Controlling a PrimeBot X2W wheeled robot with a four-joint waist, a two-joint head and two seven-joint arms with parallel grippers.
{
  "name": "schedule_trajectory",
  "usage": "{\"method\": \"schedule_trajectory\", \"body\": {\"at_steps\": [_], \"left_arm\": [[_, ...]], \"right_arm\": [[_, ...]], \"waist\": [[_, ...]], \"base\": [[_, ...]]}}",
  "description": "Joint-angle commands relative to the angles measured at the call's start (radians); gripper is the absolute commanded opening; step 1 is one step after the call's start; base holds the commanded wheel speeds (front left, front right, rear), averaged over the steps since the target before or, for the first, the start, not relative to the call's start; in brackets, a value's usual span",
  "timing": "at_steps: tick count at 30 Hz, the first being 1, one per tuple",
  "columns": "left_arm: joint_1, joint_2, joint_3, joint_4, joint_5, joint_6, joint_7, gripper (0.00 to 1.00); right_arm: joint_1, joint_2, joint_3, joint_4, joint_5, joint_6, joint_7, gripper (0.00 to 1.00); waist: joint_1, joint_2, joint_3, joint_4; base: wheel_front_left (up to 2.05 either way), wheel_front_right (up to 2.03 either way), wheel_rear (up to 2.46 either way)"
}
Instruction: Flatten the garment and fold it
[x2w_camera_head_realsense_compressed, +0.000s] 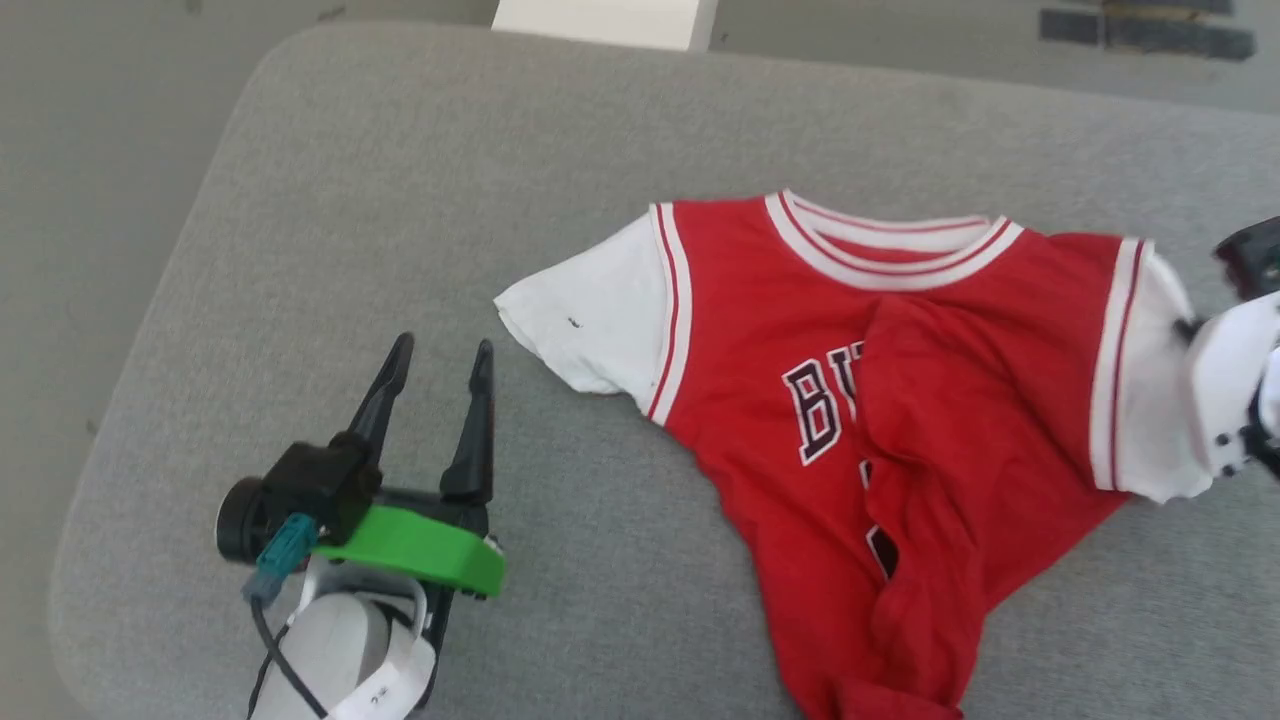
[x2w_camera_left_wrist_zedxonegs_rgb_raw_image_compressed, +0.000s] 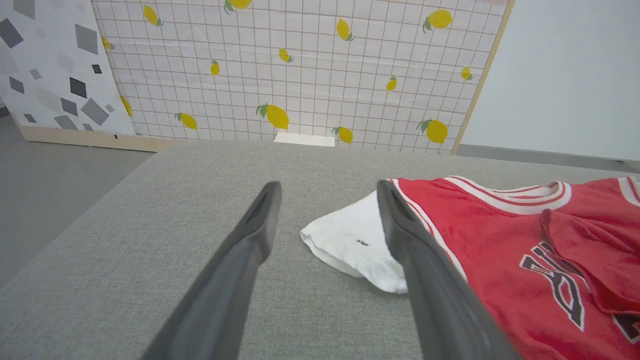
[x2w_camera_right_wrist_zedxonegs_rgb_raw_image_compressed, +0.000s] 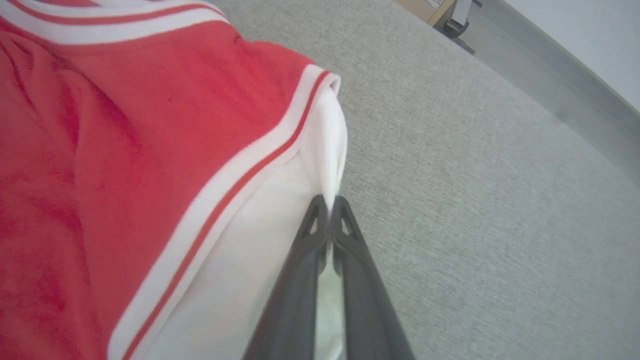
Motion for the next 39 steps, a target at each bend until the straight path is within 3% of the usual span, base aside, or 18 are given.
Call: {"method": "schedule_trajectory", "body": {"at_steps": [1, 7, 11, 15, 21, 22, 23, 24, 32, 39], "left_arm": [[0.023, -0.004, 0.012, 0.002, 0.005, -0.008, -0.005, 1.00], [0.044, -0.012, 0.028, -0.007, 0.016, -0.020, -0.005, 1.00], [0.033, -0.018, 0.025, -0.018, 0.022, -0.027, -0.005, 1.00], [0.016, -0.024, 0.024, -0.028, 0.022, -0.032, -0.005, 1.00], [-0.002, -0.030, 0.023, -0.021, 0.023, -0.039, -0.005, 1.00], [-0.005, -0.031, 0.023, -0.019, 0.024, -0.040, -0.005, 1.00], [-0.006, -0.032, 0.023, -0.018, 0.024, -0.040, -0.005, 1.00], [-0.006, -0.032, 0.024, -0.017, 0.024, -0.041, -0.005, 1.00], [-0.015, -0.026, 0.033, -0.005, 0.031, -0.045, -0.005, 1.00], [-0.040, 0.005, 0.023, 0.019, 0.020, -0.048, -0.005, 1.00]], "right_arm": [[0.019, -0.006, -0.025, -0.029, -0.022, -0.002, -0.012, 0.00], [0.100, -0.039, -0.119, -0.177, -0.076, -0.002, 0.056, 0.00], [0.122, -0.082, -0.162, -0.198, -0.091, -0.002, 0.105, 0.00], [0.105, -0.093, -0.207, -0.141, -0.108, -0.002, 0.116, 0.00], [0.063, -0.058, -0.257, 0.032, -0.151, -0.002, 0.081, 0.00], [0.055, -0.050, -0.262, 0.061, -0.161, -0.002, 0.062, 0.18], [0.049, -0.042, -0.264, 0.083, -0.171, -0.002, 0.045, 0.73], [0.039, -0.034, -0.273, 0.110, -0.186, -0.002, 0.022, 1.00], [-0.025, 0.021, -0.288, 0.244, -0.275, -0.002, -0.126, 1.00], [-0.045, 0.091, -0.286, 0.192, -0.256, -0.002, -0.349, 1.00]], "waist": [[0.0000, 0.0000, -0.046, -0.038], [0.0000, 0.0000, -0.075, -0.066], [0.0000, 0.0000, -0.055, -0.055], [0.0000, 0.0000, -0.021, -0.034], [0.0000, 0.0000, 0.017, -0.002], [0.0000, 0.0000, 0.020, 0.001], [0.0000, 0.0000, 0.021, 0.003], [0.0000, 0.0000, 0.023, 0.004], [0.0000, 0.0000, -0.004, -0.034], [0.0000, 0.0000, -0.041, -0.107]], "base": [[0.00, 0.00, 0.00], [0.00, 0.00, 0.00], [0.00, 0.00, 0.00], [0.00, 0.00, 0.00], [0.00, 0.00, 0.00], [0.00, 0.00, 0.00], [0.00, 0.00, 0.00], [0.00, 0.00, 0.00], [0.00, 0.00, 0.00], [0.00, 0.00, 0.00]]}}
